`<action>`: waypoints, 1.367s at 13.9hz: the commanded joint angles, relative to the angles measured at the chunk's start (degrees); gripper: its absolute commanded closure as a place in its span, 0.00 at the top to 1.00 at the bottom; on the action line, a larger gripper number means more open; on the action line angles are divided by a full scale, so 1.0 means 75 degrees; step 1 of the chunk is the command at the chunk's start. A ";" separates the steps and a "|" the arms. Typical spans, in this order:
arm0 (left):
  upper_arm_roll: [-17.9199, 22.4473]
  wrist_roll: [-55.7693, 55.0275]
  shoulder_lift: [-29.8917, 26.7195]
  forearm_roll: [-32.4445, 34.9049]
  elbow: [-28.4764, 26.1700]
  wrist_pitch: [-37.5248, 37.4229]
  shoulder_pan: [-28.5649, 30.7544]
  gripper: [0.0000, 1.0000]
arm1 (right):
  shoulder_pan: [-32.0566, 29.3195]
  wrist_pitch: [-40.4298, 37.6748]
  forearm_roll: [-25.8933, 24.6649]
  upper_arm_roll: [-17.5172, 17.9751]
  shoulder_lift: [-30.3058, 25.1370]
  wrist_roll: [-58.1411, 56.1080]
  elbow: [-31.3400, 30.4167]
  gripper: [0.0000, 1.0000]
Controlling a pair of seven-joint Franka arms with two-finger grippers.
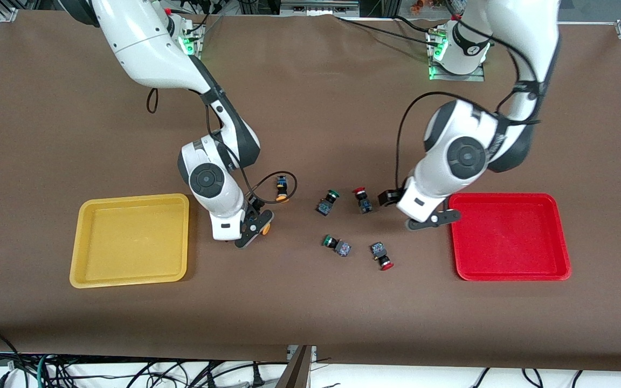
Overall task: Place red and yellow buttons in trays
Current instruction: 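Grasp a yellow button with the right gripper and a red button with the left gripper, then set the yellow button in the yellow tray while the left gripper moves red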
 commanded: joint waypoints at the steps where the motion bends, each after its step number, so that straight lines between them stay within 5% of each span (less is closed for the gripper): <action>1: 0.0120 -0.0519 0.0500 0.0031 0.0140 0.0497 -0.0292 1.00 | 0.0076 0.0112 0.0006 -0.0042 0.0189 -0.0121 0.0218 0.79; 6: 0.0120 -0.0555 0.0864 0.0031 0.0116 0.0768 -0.0491 1.00 | -0.0005 0.0031 0.0088 -0.0042 0.0107 -0.0062 0.0195 0.08; 7: 0.0120 -0.0555 0.0899 0.0031 0.0116 0.0780 -0.0526 1.00 | -0.0052 -0.0016 0.0077 -0.0054 0.0084 -0.0086 0.0195 0.00; 13: 0.0143 -0.0555 0.1555 0.0042 0.0104 0.1598 -0.0878 0.98 | -0.1338 -0.2076 0.0053 -0.0147 -0.0923 -0.2154 0.0207 0.00; 16: 0.0131 -0.0555 0.1555 0.0347 0.0070 0.1600 -0.0959 0.34 | -0.2381 -0.2127 -0.0052 -0.0147 -0.0890 -0.3772 0.0207 0.00; 18: 0.0143 -0.0543 0.1544 0.0359 0.0034 0.1553 -0.0984 0.12 | -0.2828 -0.1765 -0.0064 -0.0147 -0.0691 -0.4151 0.0125 0.00; 19: 0.0143 -0.0520 0.1532 0.0359 0.0034 0.1542 -0.0984 0.11 | -0.2934 -0.1705 -0.0064 -0.0147 -0.0562 -0.4175 0.0125 0.01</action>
